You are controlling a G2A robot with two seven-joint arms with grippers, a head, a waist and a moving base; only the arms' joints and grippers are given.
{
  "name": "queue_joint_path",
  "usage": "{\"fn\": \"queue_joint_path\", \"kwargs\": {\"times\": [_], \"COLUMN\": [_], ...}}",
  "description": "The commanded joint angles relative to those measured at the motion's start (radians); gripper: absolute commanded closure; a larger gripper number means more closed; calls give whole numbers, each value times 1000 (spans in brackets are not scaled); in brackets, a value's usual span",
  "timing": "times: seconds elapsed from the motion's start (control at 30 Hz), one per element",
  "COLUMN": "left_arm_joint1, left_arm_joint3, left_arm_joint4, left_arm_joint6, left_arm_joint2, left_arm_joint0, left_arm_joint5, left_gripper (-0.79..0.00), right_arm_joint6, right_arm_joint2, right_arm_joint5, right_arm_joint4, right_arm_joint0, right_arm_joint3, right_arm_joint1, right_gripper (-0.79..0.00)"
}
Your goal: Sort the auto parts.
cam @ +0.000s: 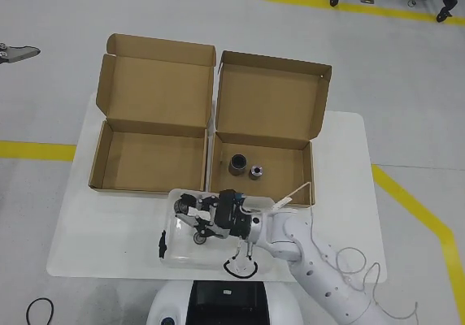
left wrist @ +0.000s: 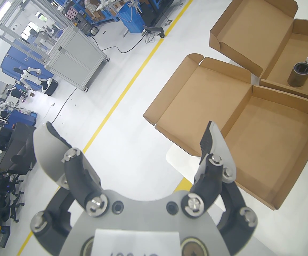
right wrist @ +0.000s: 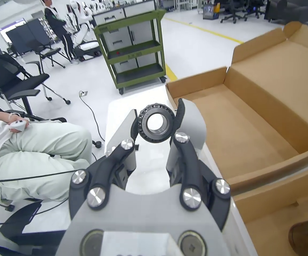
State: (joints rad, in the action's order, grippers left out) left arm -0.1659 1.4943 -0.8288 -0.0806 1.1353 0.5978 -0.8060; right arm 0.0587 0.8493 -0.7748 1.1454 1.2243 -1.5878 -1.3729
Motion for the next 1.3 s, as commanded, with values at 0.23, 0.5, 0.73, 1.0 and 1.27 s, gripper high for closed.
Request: {"fn": "queue_joint_path", "kwargs": {"times": [0.23, 0.5, 0.73, 1.0, 1.27], "left_arm_joint1": [0, 0, 0, 0, 0], "left_arm_joint3": [0, 0, 0, 0, 0], "left_arm_joint4": [0, 0, 0, 0, 0], "left_arm_joint6": [0, 0, 0, 0, 0], "left_arm_joint2": [0, 0, 0, 0, 0], "left_arm_joint0": [0, 0, 0, 0, 0], "left_arm_joint5": [0, 0, 0, 0, 0], "left_gripper": [-785, -785, -785, -785, -785], "right_arm_joint6": [66, 8, -47, -94, -137], "right_arm_joint2": [38, 82, 138, 201, 260], "right_arm_joint5": [-50, 12, 51, 95, 141], "right_arm_joint4": [-84, -144, -201, -257, -313], "right_arm_joint0": [-64, -135, -176, -195, -222], "right_arm_joint3": [-68, -180, -284, -375, -446], "right_arm_joint1": [0, -3, 0, 6, 10], "right_gripper": [0, 0, 0, 0, 0]}}
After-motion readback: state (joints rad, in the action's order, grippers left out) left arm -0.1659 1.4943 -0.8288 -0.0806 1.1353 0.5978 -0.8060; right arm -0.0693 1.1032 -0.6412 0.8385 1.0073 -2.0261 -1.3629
